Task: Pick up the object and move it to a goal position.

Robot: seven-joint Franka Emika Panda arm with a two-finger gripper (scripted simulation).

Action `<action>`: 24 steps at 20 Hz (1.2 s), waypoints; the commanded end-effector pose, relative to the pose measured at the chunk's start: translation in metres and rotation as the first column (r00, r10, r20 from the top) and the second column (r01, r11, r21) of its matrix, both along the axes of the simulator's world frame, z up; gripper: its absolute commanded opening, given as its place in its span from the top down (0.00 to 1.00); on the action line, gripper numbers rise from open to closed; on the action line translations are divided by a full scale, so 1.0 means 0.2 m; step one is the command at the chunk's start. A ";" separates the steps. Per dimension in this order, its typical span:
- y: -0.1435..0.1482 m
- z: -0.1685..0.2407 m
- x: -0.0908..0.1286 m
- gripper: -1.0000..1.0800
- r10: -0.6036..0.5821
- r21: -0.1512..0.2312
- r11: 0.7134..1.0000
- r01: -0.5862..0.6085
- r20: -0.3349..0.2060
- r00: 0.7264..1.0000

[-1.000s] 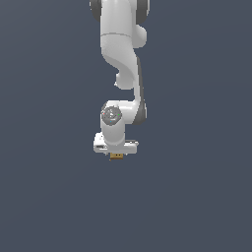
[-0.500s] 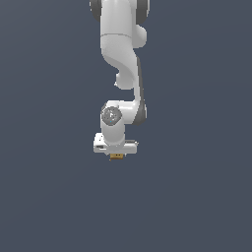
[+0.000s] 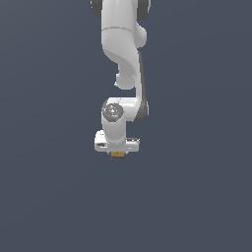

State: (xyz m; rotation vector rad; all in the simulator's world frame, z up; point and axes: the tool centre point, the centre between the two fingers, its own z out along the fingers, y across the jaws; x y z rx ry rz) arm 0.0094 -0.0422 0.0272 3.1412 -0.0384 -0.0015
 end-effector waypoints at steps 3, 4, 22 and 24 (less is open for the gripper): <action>0.05 0.13 0.00 1.00 0.001 0.000 1.000 -0.001 0.002 1.000; 0.06 0.17 0.00 1.00 0.001 0.000 1.000 -0.001 0.002 1.000; 0.40 1.04 0.00 1.00 0.000 -0.001 1.000 0.000 0.001 1.000; 0.42 1.10 0.00 1.00 0.000 -0.001 1.000 0.000 0.001 1.000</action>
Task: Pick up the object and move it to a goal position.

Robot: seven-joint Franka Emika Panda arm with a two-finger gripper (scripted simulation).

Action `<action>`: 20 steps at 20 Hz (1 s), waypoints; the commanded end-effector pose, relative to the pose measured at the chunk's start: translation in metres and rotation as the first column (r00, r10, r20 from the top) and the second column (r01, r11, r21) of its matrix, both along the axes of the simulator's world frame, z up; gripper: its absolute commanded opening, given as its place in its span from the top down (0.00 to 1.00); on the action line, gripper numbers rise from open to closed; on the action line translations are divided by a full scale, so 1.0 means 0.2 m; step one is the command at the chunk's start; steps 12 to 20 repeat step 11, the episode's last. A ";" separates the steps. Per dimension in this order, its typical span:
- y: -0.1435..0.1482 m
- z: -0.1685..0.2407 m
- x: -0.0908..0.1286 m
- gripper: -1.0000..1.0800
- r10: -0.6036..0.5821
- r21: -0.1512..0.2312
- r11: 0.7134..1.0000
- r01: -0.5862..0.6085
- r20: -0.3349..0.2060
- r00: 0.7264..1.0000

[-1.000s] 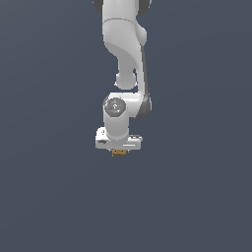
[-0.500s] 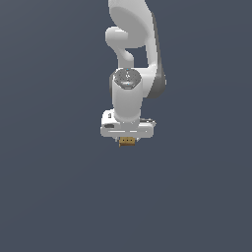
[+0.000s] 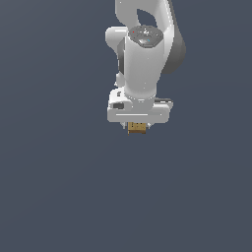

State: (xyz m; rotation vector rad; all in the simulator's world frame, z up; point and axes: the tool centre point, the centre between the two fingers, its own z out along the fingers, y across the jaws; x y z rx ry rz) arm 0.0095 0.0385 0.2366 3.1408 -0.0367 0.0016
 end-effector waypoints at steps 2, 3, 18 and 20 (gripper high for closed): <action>0.04 0.10 0.00 1.00 -0.001 0.000 1.000 0.001 -0.001 1.000; 0.04 0.12 0.00 1.00 -0.001 0.000 1.000 0.001 -0.001 1.000; 0.06 0.17 0.01 1.00 -0.001 0.000 1.000 0.001 -0.001 1.000; 0.06 0.17 0.01 1.00 -0.001 0.000 1.000 0.001 -0.001 1.000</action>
